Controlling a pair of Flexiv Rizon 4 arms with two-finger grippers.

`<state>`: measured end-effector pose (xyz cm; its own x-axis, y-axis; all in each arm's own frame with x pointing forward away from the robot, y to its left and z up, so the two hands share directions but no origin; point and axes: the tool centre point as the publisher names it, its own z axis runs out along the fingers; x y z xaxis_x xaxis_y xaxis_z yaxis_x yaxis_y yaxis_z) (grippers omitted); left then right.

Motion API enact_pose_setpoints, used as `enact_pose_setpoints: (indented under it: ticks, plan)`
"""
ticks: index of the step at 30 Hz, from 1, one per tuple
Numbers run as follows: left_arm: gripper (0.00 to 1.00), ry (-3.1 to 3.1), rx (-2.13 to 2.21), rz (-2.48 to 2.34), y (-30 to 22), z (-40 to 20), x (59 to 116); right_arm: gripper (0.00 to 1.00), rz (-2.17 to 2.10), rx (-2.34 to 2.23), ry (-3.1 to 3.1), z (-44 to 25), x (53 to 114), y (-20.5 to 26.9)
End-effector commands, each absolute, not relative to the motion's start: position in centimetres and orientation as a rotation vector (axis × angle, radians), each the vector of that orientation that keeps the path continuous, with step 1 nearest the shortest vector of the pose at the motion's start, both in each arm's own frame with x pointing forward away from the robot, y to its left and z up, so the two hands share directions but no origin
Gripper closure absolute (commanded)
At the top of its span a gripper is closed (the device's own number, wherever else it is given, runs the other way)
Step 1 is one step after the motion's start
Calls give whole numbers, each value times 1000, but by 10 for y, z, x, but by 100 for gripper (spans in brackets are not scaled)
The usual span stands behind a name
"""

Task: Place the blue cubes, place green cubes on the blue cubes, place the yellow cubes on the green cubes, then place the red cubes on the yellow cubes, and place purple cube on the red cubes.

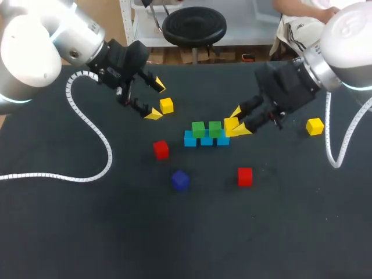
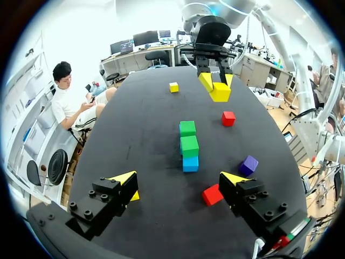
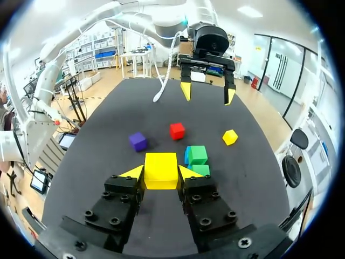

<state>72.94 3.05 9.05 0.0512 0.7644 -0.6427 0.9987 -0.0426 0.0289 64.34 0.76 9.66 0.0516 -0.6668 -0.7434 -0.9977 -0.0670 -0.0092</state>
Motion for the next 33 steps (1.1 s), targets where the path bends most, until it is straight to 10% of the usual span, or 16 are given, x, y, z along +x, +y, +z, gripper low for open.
enact_pose_setpoints:
  ticks: [1,33]
  plan:
    - [0,1763,1861,-649,31,90,730,100,787,-1783,1733,101,649,13]
    - [0,1763,1861,-649,31,90,730,100,788,-1761,1739,73,686,54]
